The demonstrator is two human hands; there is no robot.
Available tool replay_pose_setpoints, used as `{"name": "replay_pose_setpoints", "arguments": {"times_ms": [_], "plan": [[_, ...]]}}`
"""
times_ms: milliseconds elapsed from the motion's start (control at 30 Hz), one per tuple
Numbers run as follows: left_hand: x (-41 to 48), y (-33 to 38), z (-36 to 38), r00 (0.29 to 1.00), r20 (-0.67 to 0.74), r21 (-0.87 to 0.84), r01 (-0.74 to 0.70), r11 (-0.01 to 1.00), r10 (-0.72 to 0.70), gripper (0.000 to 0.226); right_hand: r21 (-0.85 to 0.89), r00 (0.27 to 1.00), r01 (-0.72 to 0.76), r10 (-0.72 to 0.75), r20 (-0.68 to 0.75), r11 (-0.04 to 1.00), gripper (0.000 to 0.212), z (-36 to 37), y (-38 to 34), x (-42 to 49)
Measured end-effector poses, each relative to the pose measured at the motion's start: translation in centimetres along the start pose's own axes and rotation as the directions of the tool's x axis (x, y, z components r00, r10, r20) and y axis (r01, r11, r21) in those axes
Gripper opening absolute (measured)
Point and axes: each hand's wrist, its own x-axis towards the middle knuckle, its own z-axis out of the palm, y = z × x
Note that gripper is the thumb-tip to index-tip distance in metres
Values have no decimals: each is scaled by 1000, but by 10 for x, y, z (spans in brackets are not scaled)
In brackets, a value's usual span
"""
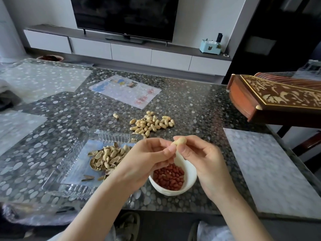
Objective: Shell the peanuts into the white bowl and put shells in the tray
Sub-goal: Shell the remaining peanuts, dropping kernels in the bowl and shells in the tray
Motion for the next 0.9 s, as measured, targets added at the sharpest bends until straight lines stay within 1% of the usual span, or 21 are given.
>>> {"name": "replay_pose_setpoints", "arguments": {"times_ms": [67, 133, 167, 233, 300, 367, 467, 567, 633, 667, 767, 833, 900], "plan": [[1, -1, 5, 1000, -18, 13, -12, 1000, 13, 24, -23, 999, 28, -28, -22, 999, 19, 0, 1, 0], [1, -3, 8, 999, -30, 92, -26, 995, 28, 24, -58, 997, 37, -42, -69, 998, 21, 2, 3, 0], [2, -4, 9, 999, -30, 144, -31, 989, 35, 25, -108, 994, 51, -60, -88, 993, 24, 3, 5, 0], [2, -3, 9, 998, -49, 208, -25, 978, 36, 26, -273, 987, 86, -119, -106, 958, 29, 3, 10, 0], [4, -1, 6, 993, -103, 236, -26, 971, 51, 31, -385, 980, 96, -155, -125, 918, 29, 4, 13, -1], [6, 2, 2, 979, -172, 284, -54, 957, 106, 35, -437, 972, 89, -173, -157, 895, 27, 3, 14, -1], [6, 3, -2, 958, -229, 308, -96, 946, 171, 30, -487, 964, 70, -185, -191, 871, 24, 2, 17, 0], [6, -1, 0, 942, -206, 445, -151, 883, 265, 30, -498, 961, 40, -170, -218, 866, 22, 3, 23, 0], [6, -2, 4, 938, -171, 512, -177, 841, 301, 25, -481, 971, 47, -152, -182, 876, 21, 6, 23, -2], [6, -3, 6, 940, -149, 523, -187, 832, 306, 25, -443, 983, 49, -123, -140, 895, 20, 7, 22, -3], [7, -3, 6, 933, -149, 509, -212, 834, 328, 28, -307, 999, -31, 35, 8, 951, 17, 7, 15, -3], [8, -2, 3, 926, -164, 484, -224, 846, 340, 34, -246, 995, -83, 94, 30, 966, 18, 5, 12, -3], [8, -2, 1, 935, -152, 446, -224, 867, 320, 40, -183, 992, -120, 125, 18, 976, 23, 3, 11, -2]]}}
